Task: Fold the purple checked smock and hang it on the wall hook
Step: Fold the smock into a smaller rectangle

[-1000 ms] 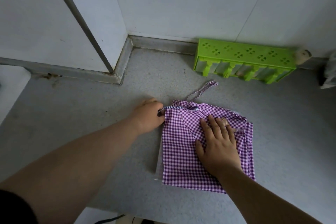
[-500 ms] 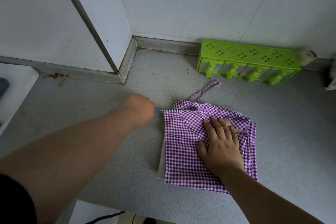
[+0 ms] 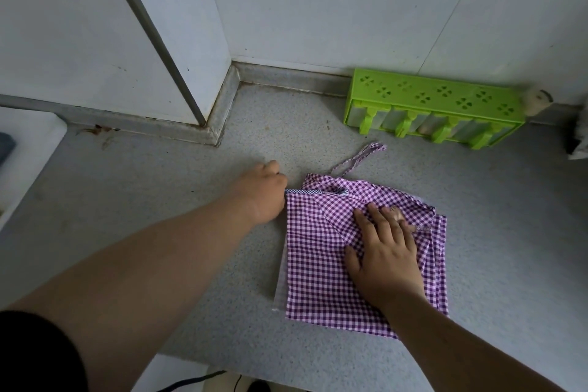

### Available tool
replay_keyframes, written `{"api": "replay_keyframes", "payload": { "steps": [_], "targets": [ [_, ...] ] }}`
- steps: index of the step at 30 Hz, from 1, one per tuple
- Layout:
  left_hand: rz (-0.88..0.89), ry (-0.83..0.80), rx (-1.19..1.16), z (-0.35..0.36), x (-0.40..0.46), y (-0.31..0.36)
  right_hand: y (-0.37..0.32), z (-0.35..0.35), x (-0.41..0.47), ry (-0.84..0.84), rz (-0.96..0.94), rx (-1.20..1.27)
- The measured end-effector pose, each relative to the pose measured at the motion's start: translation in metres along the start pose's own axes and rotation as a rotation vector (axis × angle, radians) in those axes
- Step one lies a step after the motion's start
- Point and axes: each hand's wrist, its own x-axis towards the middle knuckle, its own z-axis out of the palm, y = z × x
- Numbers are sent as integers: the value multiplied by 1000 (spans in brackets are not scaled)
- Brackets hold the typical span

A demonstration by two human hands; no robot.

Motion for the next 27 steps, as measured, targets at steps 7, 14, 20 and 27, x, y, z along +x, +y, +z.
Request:
{"api": "replay_keyframes", "payload": {
  "steps": [7,14,20,27],
  "targets": [
    [-42,-40,76,-12,-5,-14,1,-1,-3,3,-4,10],
    [-268,-37,-31,-28,-11,-66,2,-2,-3,12,-6,29],
    [-294,12,19,-37,-20,-72,1,-2,-4,5,-4,31],
    [729,36,188,-14,-36,54,-1,-8,-4,3,8,67]
  ]
}}
